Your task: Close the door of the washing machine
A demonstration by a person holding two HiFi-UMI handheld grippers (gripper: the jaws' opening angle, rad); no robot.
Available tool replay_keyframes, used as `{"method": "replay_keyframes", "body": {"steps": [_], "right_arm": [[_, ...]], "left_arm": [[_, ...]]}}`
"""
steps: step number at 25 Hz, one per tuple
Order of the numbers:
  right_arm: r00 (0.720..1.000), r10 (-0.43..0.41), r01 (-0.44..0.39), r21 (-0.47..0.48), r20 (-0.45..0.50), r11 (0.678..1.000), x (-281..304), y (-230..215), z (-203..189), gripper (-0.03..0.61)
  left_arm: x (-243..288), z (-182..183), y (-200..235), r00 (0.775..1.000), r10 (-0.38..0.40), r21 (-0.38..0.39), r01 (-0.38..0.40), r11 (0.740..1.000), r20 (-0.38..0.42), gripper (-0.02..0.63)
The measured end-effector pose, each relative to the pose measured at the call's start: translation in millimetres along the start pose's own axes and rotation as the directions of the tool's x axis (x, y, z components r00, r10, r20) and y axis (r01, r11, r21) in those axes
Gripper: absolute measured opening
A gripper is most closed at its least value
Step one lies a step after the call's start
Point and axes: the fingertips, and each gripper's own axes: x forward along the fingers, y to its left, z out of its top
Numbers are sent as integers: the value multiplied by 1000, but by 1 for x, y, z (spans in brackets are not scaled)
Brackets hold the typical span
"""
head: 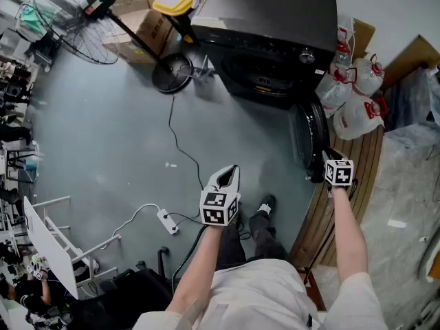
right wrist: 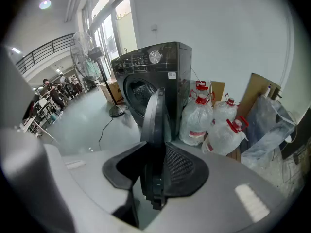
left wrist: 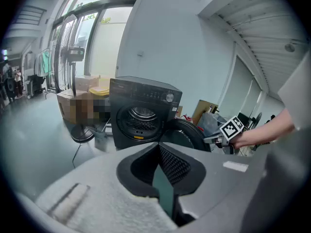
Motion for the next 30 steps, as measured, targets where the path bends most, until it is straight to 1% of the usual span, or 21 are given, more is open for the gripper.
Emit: {"method": "replay_keyframes", "body": {"steps": [6,11,17,21,25,30], "right_arm": [[999,-19,19,2,-25,1000,-2,-2,0,122],[999,27,-27,0,-25,1000,0,1,0,121],[999,30,-30,19,-17,999,1,2,-1,121],[999,41,-40,29,-15,999,-2,3,-1,121],[998,59,-58,38,-26,998,-1,5,-1,123],[998,64,-62,58,-30,996,2,8,1,124]], "left_arm": [[-3,4,-3,1000,-2,-12,2,1000,0,6],[-9,4,2,1000,18,-17,-18,1000,0,6],[-14,0,16,999,54,-41,-54,998,0,6],[-12,5,19,999,52,-43,-52,998,7,6],[-8,11,34,997,68,-55,-67,996,19,6],[-8,24,72,994,106,-65,-104,993,29,6]]}}
